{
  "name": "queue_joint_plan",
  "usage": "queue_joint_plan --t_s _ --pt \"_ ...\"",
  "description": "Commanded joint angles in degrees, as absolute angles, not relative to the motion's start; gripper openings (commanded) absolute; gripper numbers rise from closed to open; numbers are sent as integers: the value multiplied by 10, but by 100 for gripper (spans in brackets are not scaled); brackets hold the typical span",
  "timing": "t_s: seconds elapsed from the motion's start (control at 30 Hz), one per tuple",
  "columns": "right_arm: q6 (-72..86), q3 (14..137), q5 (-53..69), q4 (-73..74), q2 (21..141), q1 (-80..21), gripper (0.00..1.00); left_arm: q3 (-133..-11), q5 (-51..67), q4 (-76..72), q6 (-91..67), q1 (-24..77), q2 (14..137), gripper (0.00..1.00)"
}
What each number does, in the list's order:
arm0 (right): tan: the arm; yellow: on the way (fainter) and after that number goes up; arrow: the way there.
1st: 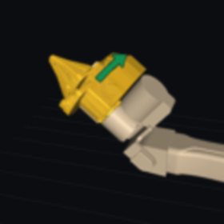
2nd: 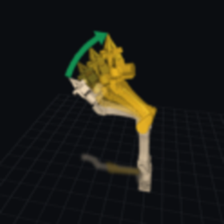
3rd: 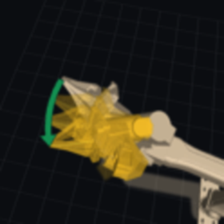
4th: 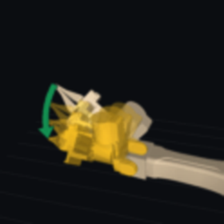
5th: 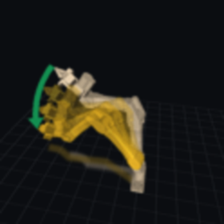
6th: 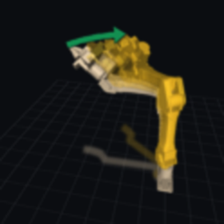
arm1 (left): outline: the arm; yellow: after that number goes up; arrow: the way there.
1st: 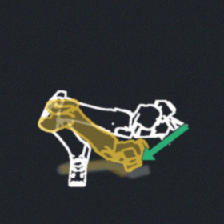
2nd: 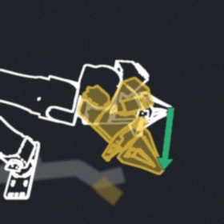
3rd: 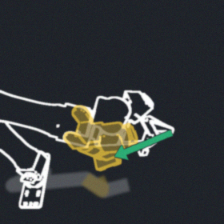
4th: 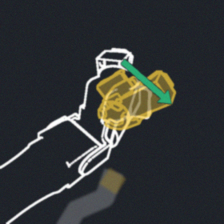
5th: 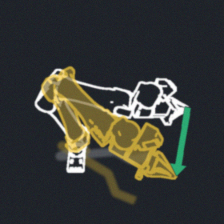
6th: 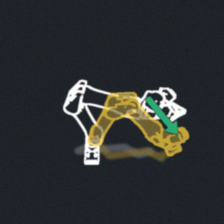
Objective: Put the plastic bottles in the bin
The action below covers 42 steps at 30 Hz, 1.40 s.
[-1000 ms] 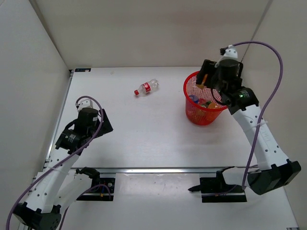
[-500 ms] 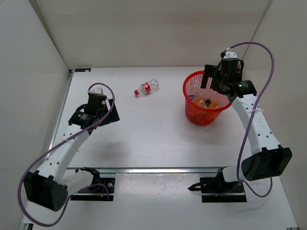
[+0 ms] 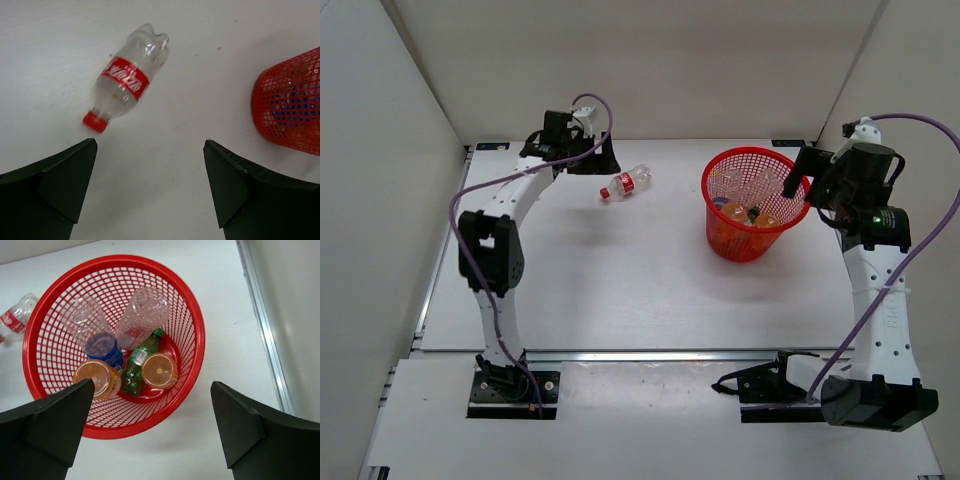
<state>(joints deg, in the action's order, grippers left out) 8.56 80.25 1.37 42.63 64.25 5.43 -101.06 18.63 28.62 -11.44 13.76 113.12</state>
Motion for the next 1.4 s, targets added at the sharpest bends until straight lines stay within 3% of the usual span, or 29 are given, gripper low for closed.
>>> queue_joint_plan --t_s 0.0,0.2,0.27,0.43,0.57,0.73,0.9,1.07,1.37 --pt "56 805 54 441 631 52 100 -1104 374 258 -66 115 1212 98" --pt "74 814 102 462 630 74 99 -1477 401 343 -83 117 1437 98" --pt "73 820 103 464 630 82 100 -1520 404 338 -101 111 1484 98" --pt "76 824 83 498 627 82 99 -1420 397 265 -104 114 1476 99" --pt "85 815 76 500 621 83 100 -1450 410 292 -91 124 1503 98" --pt "94 808 74 496 612 83 100 -1451 238 367 -18 175 1516 98" --pt "98 798 76 497 599 92 99 -1453 137 375 9 210 1518 99" --pt "101 789 63 503 576 87 99 -1445 119 382 -7 221 1524 98" --pt "96 779 39 518 530 88 99 -1441 27 463 -1 255 1515 86"
